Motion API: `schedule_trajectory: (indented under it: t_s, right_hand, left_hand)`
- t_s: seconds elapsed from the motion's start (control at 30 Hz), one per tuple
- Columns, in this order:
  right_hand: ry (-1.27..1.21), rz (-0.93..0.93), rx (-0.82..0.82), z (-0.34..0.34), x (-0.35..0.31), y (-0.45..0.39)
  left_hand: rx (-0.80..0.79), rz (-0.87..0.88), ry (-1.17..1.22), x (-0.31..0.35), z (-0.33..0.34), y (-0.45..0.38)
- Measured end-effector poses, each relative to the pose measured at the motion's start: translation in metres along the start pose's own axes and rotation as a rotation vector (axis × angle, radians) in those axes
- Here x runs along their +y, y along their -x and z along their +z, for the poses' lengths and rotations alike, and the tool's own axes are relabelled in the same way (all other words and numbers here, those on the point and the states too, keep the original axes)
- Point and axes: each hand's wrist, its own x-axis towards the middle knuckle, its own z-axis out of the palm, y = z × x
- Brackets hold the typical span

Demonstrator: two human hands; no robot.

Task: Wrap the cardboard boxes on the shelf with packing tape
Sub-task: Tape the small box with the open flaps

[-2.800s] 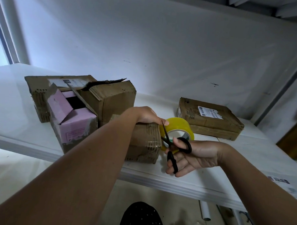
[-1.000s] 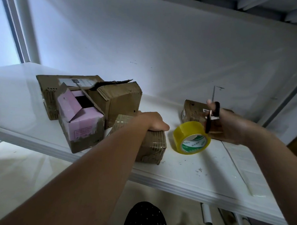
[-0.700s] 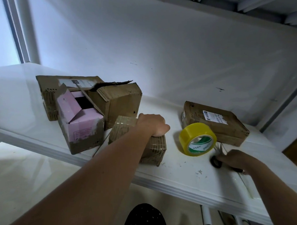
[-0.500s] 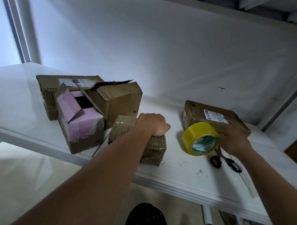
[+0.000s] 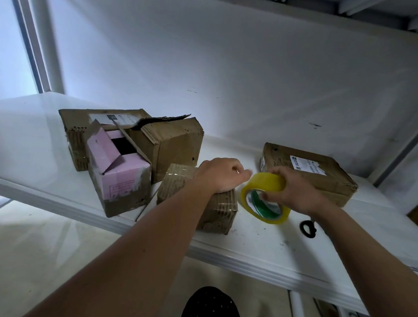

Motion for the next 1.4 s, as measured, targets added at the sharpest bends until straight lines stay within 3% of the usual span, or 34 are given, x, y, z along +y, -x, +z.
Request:
schedule_trajectory:
  t_s: [0.2,0.43,0.63,0.83,1.0,1.2,1.4]
  right_hand:
    - [-0.061,0.084,-0.003,0.010,-0.015,0.001]
    - [-0.030,0.105,-0.106,0.013,-0.034,-0.005]
    - [0.086,0.135,-0.093,0.026,-0.047,-0.008]
    - [0.100,0.143,-0.021,0.033,-0.054,-0.004]
    - [0.347,0.094,0.012,0.038,-0.059,-0.004]
    - [0.438,0.159,0.014,0.034,-0.074,-0.019]
    - [0.325,0.164,-0.089,0.022,-0.065,-0.020]
  left_hand:
    - [-0.066,0.099,-0.022,0.000,-0.001,0.004]
    - [-0.027,0.031,0.243,0.000,-0.005,0.005]
    - [0.003,0.010,0.313,-0.001,-0.006,0.004]
    - [0.007,0.020,0.169,-0.006,-0.004,0.000]
    - [0.099,0.169,-0.058,0.002,-0.002,0.009]
    - [0.180,0.223,-0.025,0.007,-0.001,0.013]
    - [0.177,0.277,-0.025,0.007,0.002,0.011]
